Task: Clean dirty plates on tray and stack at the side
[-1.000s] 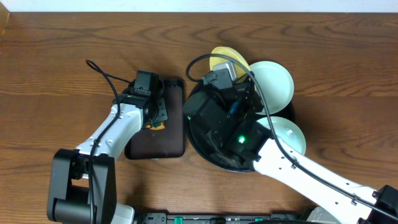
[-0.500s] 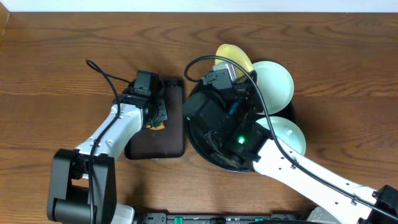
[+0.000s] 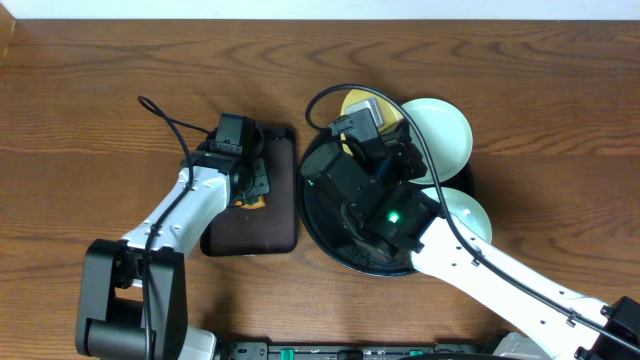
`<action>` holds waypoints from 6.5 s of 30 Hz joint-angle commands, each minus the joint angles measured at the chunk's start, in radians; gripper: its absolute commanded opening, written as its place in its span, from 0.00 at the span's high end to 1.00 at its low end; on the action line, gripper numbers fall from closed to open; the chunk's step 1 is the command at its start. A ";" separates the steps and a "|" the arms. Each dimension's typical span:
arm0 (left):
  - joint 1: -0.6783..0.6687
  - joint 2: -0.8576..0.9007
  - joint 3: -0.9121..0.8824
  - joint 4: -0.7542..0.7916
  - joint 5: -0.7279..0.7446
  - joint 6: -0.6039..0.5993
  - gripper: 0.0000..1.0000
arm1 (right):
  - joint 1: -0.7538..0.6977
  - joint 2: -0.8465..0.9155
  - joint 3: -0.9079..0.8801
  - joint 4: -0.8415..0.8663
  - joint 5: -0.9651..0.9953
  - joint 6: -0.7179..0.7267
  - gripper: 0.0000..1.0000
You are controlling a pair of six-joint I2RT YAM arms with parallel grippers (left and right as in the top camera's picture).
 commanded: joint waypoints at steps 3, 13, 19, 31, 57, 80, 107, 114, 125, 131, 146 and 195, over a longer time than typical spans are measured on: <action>0.002 0.005 -0.002 -0.003 -0.016 0.009 0.92 | -0.006 -0.010 0.014 -0.009 -0.060 -0.060 0.99; 0.002 0.005 -0.002 -0.003 -0.016 0.009 0.92 | -0.019 -0.010 0.014 -0.040 0.162 0.102 0.99; 0.002 0.004 -0.002 -0.003 -0.016 0.009 0.92 | 0.003 -0.008 0.013 -0.017 0.127 -0.069 0.99; 0.002 0.005 -0.002 0.000 -0.016 0.009 0.92 | 0.000 -0.012 0.013 0.040 -0.032 -0.070 0.99; 0.002 0.004 -0.002 -0.003 -0.015 0.009 0.92 | -1.542 -0.050 0.013 -0.013 -1.351 0.228 0.99; 0.002 0.005 -0.002 -0.004 -0.015 0.009 0.92 | -1.536 0.355 -0.037 0.036 -1.367 0.090 0.99; 0.002 0.004 -0.002 0.000 -0.005 0.009 0.92 | -1.063 0.189 0.170 -0.901 -1.308 0.093 0.62; 0.002 0.004 -0.002 0.000 -0.005 0.009 0.91 | -0.961 0.189 0.010 -0.836 -1.191 0.244 0.61; 0.002 0.004 -0.002 0.000 -0.005 0.009 0.91 | -0.869 0.189 -0.194 -0.674 -1.142 0.343 0.70; 0.002 0.004 -0.002 0.003 -0.005 0.008 0.91 | -0.854 0.189 -0.233 -0.634 -1.141 0.361 0.94; 0.002 0.004 -0.002 0.003 -0.005 0.009 0.90 | -0.854 0.079 -0.147 -0.639 -1.355 0.254 0.99; 0.002 0.004 -0.002 0.000 -0.005 0.009 0.90 | -0.642 0.113 -0.323 0.017 -1.261 -0.111 0.69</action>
